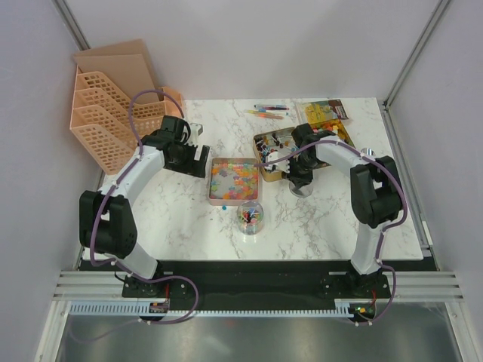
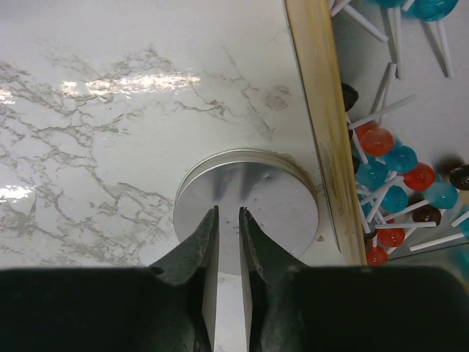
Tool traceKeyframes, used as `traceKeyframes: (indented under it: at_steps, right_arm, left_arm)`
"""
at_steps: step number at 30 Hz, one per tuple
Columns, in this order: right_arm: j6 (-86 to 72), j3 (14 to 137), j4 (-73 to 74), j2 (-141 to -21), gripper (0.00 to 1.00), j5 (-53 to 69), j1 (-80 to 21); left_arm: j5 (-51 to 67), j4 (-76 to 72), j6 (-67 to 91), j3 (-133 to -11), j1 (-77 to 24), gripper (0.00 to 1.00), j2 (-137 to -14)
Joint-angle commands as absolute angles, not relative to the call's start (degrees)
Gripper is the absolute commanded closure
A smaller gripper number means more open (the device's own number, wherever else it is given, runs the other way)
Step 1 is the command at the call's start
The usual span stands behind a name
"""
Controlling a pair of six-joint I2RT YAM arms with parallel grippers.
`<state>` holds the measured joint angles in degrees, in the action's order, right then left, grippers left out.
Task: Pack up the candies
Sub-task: Place the bottle lid at the center of the board.
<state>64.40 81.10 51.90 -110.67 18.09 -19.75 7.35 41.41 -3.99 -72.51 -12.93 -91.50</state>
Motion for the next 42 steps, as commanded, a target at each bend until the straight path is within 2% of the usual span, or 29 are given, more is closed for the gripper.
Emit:
traceKeyframes:
  at_steps: [1, 9, 17, 20, 22, 23, 26, 30, 31, 42]
  right_arm:
    - [61.5, 79.9, 48.3, -111.1, 0.79, 17.8, -19.5]
    - [61.2, 71.8, 47.5, -108.7, 0.80, 15.7, -19.6]
    - [59.9, 66.5, 49.9, -100.8, 0.79, 16.4, -19.6]
    - [59.5, 68.5, 49.9, -97.2, 0.61, 17.3, -18.8]
    - [59.3, 70.6, 50.1, -95.3, 0.34, 19.8, -17.3]
    - [59.4, 71.2, 50.4, -95.1, 0.34, 19.9, -17.0]
    - [64.1, 72.6, 53.8, -95.6, 0.15, 22.0, -15.7]
    - [71.3, 70.8, 54.3, -96.1, 0.08, 25.0, -13.4]
    - [72.1, 71.3, 54.7, -96.5, 0.02, 25.1, -13.2]
    - [80.1, 73.9, 55.9, -102.1, 0.02, 25.8, -11.4]
  left_arm:
    - [6.5, 40.0, -5.0, -72.8, -12.7, 0.02, -91.8]
    - [7.6, 40.0, -4.6, -74.9, -12.7, 0.02, -94.7]
    - [8.0, 39.9, -4.2, -76.2, -12.7, 0.03, -96.5]
    - [7.6, 39.9, -4.2, -76.5, -12.7, 0.03, -96.8]
    - [7.6, 39.9, -4.2, -76.5, -12.7, 0.03, -96.9]
    - [7.7, 39.9, -4.1, -76.6, -12.7, 0.03, -96.9]
    - [8.0, 40.0, -4.1, -76.8, -12.7, 0.03, -97.2]
    - [7.6, 40.0, -4.3, -76.8, -12.7, 0.03, -97.0]
    - [7.6, 40.0, -4.4, -76.6, -12.7, 0.03, -96.8]
    - [6.9, 40.3, -4.7, -76.5, -12.7, 0.03, -97.2]
